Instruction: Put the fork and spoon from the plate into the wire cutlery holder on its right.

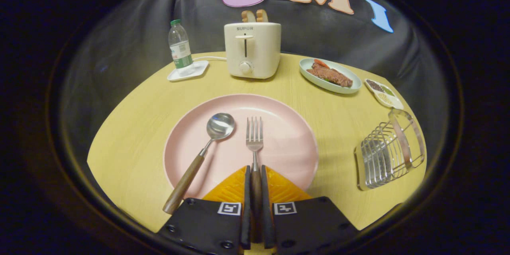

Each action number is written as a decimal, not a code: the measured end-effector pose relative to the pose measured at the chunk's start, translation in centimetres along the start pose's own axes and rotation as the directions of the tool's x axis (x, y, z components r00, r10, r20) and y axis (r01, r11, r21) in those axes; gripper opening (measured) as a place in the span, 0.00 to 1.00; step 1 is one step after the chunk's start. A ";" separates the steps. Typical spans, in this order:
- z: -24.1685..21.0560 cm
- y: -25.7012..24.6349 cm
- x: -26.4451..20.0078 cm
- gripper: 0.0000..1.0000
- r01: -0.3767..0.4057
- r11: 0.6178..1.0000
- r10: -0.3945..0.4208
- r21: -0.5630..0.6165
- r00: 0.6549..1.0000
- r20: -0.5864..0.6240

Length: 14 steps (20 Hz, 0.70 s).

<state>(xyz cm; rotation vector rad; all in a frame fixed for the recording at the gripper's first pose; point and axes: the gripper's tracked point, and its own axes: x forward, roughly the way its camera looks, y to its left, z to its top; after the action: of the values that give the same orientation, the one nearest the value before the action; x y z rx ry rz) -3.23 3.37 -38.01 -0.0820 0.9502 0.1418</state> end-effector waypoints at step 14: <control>3.4 -3.7 -5.5 0.11 -0.046 0.999 0.045 -0.009 0.995 -0.090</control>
<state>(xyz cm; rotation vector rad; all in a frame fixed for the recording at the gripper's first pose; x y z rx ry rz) -3.05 -0.27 -31.54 -0.0769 1.0410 0.1866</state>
